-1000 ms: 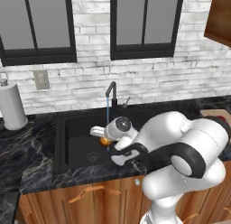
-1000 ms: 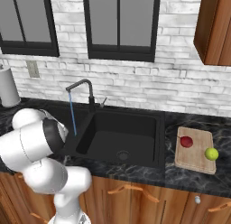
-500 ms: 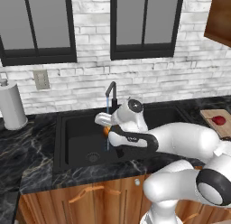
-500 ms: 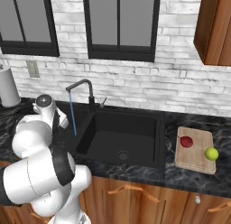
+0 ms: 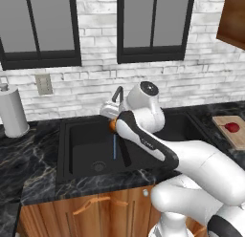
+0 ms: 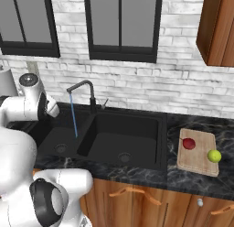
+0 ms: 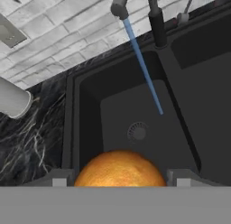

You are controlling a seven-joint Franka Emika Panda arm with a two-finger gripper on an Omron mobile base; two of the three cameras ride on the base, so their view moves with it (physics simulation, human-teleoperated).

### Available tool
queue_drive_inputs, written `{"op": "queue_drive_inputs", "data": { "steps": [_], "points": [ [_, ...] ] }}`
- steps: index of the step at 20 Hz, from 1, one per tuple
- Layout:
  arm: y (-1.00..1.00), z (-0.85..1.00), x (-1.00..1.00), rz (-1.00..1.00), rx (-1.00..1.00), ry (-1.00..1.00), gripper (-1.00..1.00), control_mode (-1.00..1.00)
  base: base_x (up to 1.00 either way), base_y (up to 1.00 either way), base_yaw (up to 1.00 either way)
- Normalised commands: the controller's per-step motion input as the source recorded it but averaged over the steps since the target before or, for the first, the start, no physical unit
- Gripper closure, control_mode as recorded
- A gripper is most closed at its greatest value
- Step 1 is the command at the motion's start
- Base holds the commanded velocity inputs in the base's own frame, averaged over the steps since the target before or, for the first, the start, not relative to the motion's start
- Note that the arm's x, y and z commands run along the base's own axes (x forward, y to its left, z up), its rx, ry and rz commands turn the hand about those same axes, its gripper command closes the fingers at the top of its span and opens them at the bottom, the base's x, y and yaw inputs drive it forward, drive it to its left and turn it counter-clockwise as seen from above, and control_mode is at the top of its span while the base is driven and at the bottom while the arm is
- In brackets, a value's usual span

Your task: Pick the pear, pear, orange from the sink and place them on the cutting board to airdry. Then turn off the sink faucet.

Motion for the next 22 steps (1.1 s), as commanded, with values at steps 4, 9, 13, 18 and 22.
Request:
{"op": "queue_drive_inputs", "data": {
  "steps": [4,9,13,18,22],
  "points": [
    [-0.19,0.90,-0.45,0.00,0.00,0.00,1.00,-1.00,0.00,0.00,0.00],
    [-0.44,0.42,-0.45,0.00,-0.08,-0.10,1.00,-1.00,0.00,0.00,0.00],
    [-0.50,0.24,-0.38,0.00,-0.13,-0.16,1.00,-1.00,0.00,0.00,0.00],
    [-0.59,0.23,-0.31,0.00,-0.09,-0.11,1.00,-1.00,0.00,0.00,0.00],
    [-0.63,0.22,-0.20,0.00,-0.04,-0.01,1.00,-1.00,0.00,0.00,0.00]
  ]
}}
